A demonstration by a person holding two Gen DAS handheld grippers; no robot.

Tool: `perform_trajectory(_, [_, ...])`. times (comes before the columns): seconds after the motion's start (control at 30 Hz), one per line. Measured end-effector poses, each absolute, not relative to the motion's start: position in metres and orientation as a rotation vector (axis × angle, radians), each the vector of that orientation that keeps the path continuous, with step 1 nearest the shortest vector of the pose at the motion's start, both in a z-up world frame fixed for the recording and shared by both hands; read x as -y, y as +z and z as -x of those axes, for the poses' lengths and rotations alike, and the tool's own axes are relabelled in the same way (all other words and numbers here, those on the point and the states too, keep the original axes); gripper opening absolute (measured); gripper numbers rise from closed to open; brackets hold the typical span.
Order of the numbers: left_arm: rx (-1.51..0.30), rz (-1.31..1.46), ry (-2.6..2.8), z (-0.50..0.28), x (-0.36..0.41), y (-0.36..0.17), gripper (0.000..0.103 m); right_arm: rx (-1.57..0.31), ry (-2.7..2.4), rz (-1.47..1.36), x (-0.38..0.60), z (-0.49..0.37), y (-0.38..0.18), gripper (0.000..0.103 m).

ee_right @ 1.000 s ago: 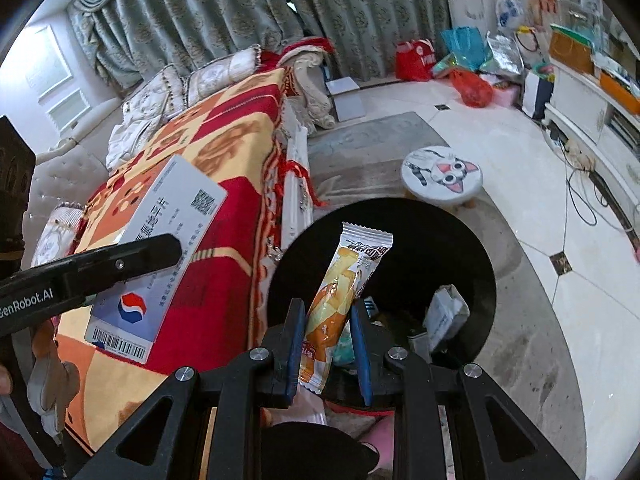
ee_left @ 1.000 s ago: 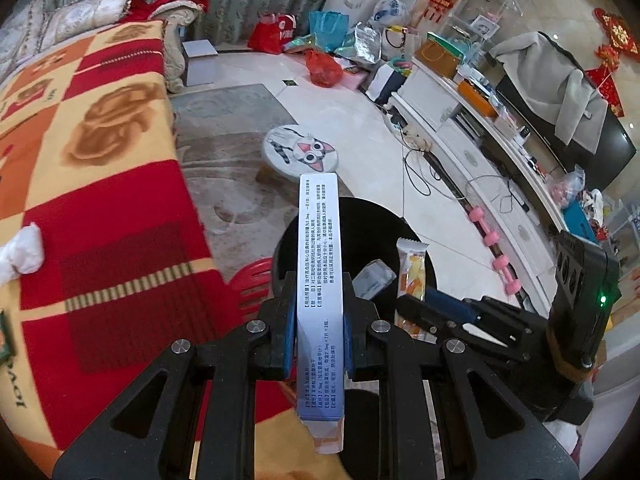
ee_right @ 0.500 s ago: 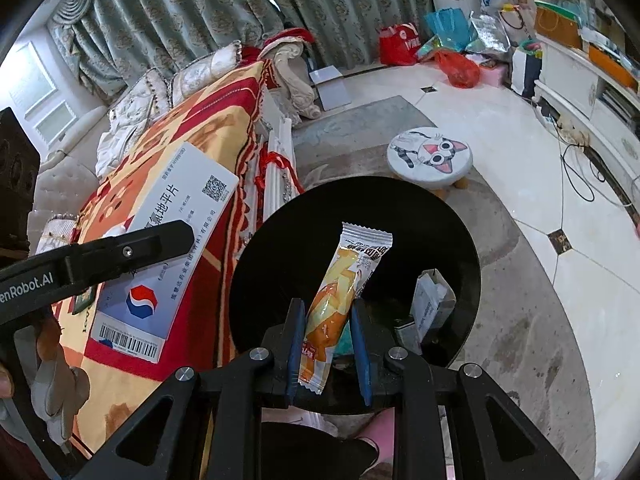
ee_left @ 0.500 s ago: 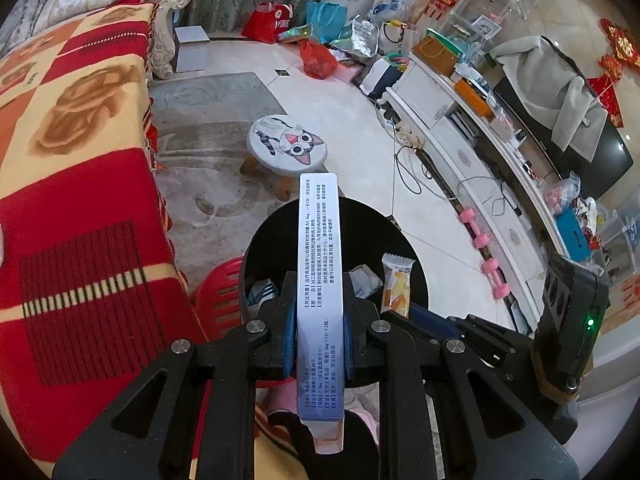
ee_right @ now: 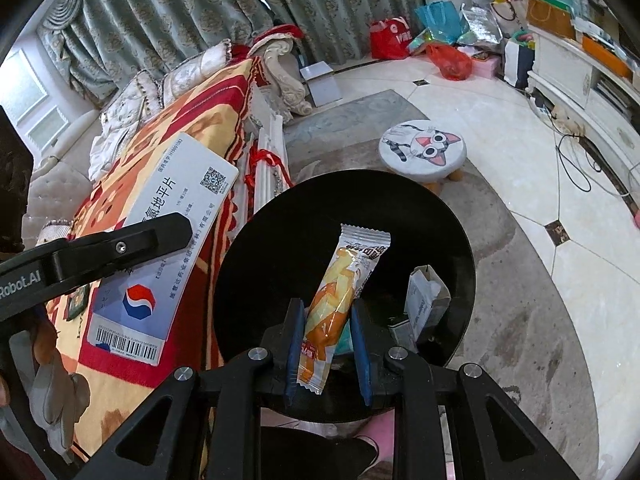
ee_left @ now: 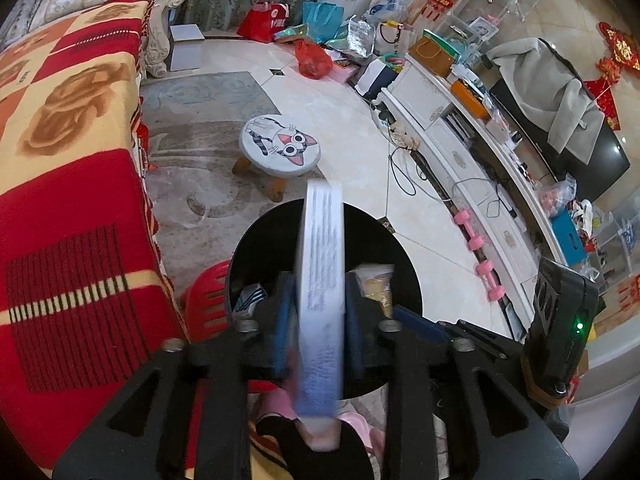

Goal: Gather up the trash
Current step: 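Open the left gripper over the bin while the right gripper releases the snack bar, then move both open grippers back over the remaining trash on the bedspread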

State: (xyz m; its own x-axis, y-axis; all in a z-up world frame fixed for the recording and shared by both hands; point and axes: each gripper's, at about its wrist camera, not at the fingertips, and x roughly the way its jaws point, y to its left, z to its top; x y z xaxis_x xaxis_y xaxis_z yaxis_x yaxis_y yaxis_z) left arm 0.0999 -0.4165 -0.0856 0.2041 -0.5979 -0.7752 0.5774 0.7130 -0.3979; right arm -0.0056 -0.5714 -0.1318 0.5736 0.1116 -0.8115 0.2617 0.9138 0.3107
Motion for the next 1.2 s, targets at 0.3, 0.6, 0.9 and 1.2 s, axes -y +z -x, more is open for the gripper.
perform_trajectory(0.3, [-1.068, 0.022, -0.806, -0.099, 0.398, -0.078, 0.057, -0.962, -0.096, -0.419, 0.566, 0.005, -0.126, 0.04])
perform_trajectory(0.6, [-1.01, -0.032, -0.667, -0.096, 0.348, -0.07, 0.057, -0.956, -0.04, -0.385, 0.533, -0.003, -0.116, 0.041])
perform_trajectory(0.9, [-0.99, -0.053, -0.54, -0.1, 0.284, -0.073, 0.057, -0.97, 0.064, -0.331, 0.474, -0.023, -0.11, 0.048])
perform_trajectory(1.2, [-1.001, -0.035, -0.402, -0.104, 0.2, -0.078, 0.057, -1.016, 0.189, -0.269, 0.407, -0.044, -0.118, 0.058])
